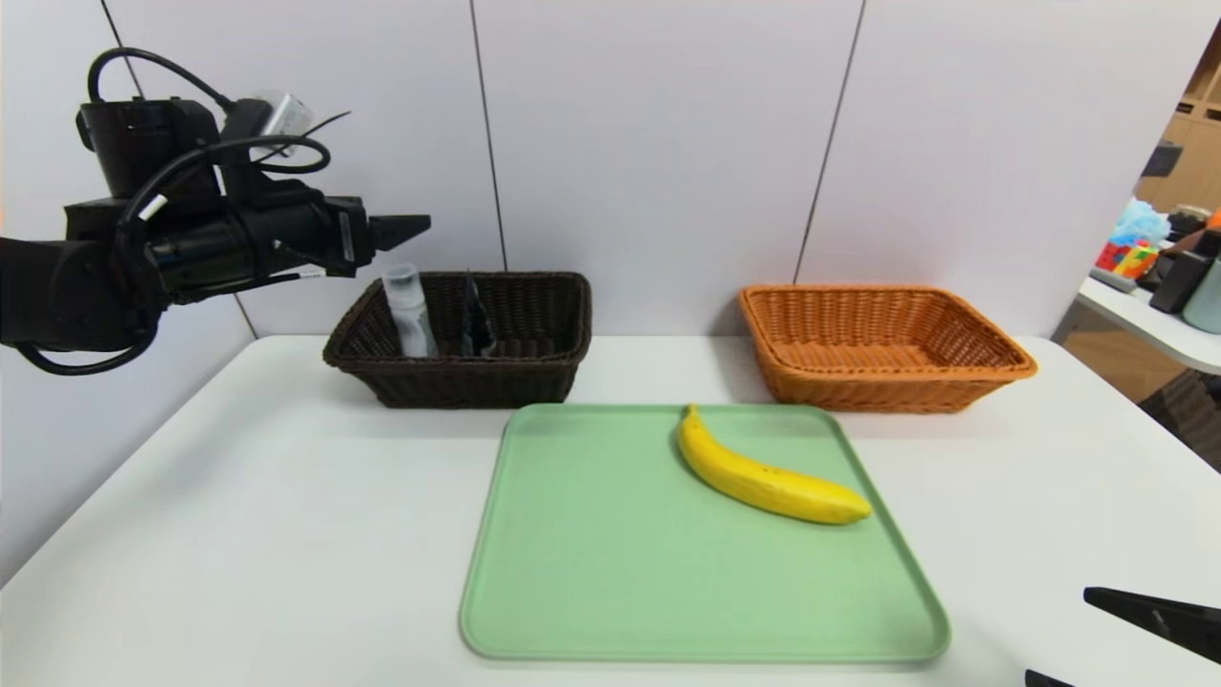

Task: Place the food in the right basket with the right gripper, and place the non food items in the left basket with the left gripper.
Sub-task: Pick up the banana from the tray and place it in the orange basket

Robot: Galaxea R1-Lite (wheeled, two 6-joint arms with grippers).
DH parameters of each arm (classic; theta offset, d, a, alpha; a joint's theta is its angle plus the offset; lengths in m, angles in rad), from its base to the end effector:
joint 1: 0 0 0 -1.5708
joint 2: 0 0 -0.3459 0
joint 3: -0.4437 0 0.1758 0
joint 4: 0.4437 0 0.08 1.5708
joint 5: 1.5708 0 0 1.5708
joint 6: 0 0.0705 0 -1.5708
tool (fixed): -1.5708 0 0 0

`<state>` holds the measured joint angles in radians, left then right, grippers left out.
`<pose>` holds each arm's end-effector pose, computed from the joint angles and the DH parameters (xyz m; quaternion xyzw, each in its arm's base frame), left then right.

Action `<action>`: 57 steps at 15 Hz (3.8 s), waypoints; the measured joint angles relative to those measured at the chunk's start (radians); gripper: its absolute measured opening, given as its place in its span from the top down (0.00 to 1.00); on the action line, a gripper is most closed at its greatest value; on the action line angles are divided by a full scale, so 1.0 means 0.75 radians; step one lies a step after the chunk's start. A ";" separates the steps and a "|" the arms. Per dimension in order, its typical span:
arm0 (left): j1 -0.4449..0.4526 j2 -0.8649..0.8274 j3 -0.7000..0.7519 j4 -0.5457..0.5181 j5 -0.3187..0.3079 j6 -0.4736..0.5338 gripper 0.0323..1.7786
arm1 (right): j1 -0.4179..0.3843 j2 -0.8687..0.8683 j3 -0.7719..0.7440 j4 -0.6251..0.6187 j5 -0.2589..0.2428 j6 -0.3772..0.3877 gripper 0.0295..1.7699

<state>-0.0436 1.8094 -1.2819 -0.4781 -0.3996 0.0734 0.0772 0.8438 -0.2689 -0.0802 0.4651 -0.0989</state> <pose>0.4001 -0.0449 0.3142 0.0314 0.0162 -0.2205 0.9748 0.0676 0.0369 0.1676 0.0010 0.2271 0.2712 0.9353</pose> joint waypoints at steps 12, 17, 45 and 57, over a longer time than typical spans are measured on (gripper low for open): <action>-0.390 -0.348 0.474 0.236 -0.121 -0.097 0.05 | 0.062 0.133 -0.119 -0.001 0.020 0.003 0.04; -0.457 -0.369 0.614 0.233 -0.372 0.153 0.05 | 0.119 0.313 -0.250 -0.001 0.019 -0.016 0.04; -0.492 -0.295 0.651 0.223 -0.420 0.241 0.05 | 0.517 1.326 -1.467 0.782 -0.366 -0.046 0.04; -0.496 -0.286 0.650 0.221 -0.422 0.250 0.05 | 0.532 1.494 -1.550 0.839 -0.456 -0.292 0.04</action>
<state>-0.4155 1.5951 -0.7947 -0.3121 -0.7157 0.2606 0.4766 1.9647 -1.4313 0.5487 0.1230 -0.3183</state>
